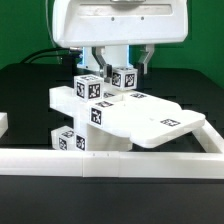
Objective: Assemble chair
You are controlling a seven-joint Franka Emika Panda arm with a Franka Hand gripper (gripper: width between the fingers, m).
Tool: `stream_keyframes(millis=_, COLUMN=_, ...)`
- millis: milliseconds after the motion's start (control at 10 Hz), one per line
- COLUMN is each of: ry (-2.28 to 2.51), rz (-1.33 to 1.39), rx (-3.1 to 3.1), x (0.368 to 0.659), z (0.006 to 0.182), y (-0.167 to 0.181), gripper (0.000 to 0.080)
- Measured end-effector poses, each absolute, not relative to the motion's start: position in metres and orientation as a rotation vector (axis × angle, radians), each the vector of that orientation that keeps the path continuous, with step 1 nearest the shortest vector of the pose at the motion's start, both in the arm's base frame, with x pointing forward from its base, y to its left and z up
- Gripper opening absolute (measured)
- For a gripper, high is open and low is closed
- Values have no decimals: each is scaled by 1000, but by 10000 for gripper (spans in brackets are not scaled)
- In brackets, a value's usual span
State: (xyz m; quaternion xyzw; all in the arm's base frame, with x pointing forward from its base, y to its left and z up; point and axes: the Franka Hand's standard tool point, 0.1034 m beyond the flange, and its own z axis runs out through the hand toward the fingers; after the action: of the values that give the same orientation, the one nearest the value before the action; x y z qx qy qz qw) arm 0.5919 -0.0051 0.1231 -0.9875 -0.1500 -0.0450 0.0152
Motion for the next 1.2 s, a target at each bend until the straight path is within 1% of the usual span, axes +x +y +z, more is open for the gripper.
stream_keyframes(millis=100, ry=-449, rz=-140, rx=-3075, x=592, z=123, y=-5, gripper=281)
stream_keyframes(millis=300, ry=-432, rz=-140, rx=-3077, x=592, z=123, y=-5, gripper=281)
stream_keyframes(millis=400, ry=-182, rz=-142, rx=-3084, x=592, z=123, y=-4, gripper=281)
stream_keyframes(millis=800, ry=183, rz=-131, rx=-3074, x=592, z=123, y=-4, gripper=281)
stream_keyframes(millis=900, ry=355, rz=-127, rx=-3052, x=592, z=123, y=-3, gripper=281)
stream_keyframes(millis=1000, ry=740, rz=-139, rx=-2967, x=593, z=123, y=1, gripper=281)
stream_keyframes(millis=1100, ry=983, rz=-138, rx=-2882, x=594, z=123, y=5, gripper=281)
stream_keyframes(millis=1200, ry=1142, rz=-128, rx=-2814, x=594, z=123, y=7, gripper=282)
